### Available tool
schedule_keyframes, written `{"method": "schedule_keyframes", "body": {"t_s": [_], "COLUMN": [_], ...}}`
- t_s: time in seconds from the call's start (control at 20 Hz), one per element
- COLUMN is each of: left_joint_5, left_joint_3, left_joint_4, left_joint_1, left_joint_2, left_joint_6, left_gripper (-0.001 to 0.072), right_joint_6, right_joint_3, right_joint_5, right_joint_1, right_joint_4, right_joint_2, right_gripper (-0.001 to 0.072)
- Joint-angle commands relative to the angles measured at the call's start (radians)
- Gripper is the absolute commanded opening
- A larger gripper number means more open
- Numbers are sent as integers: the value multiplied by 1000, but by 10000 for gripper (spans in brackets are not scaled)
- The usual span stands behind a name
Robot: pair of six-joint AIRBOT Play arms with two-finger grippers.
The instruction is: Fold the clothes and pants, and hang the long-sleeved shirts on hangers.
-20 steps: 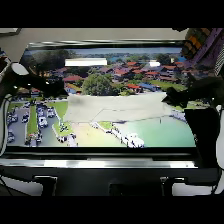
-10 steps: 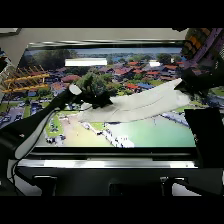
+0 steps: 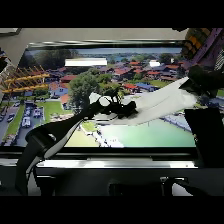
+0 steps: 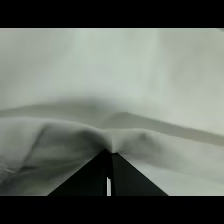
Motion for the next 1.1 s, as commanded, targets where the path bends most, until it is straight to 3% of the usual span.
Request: {"method": "schedule_keyframes", "body": {"t_s": [0.0,0.15,0.3,0.45,0.65,0.95,1.05], "left_joint_5": [12,2,-146,-312,-510,-812,-859], "left_joint_3": [63,78,78,77,77,77,77], "left_joint_4": [-24,-24,-12,184,439,643,695], "left_joint_1": [-61,-60,12,118,308,585,653], "left_joint_2": [-69,-80,-34,74,288,562,629], "left_joint_6": [-45,-43,46,45,35,36,36], "left_gripper": [17,17,16,15,16,17,17], "right_joint_6": [8,6,-1,13,120,257,269], "right_joint_3": [1,1,1,0,0,0,0], "right_joint_5": [31,42,43,49,137,368,447], "right_joint_1": [0,0,5,59,237,527,603], "right_joint_4": [13,18,18,19,-16,-24,-24], "right_joint_2": [7,7,4,-11,-47,-172,-228], "right_gripper": [33,33,34,34,33,33,33]}}
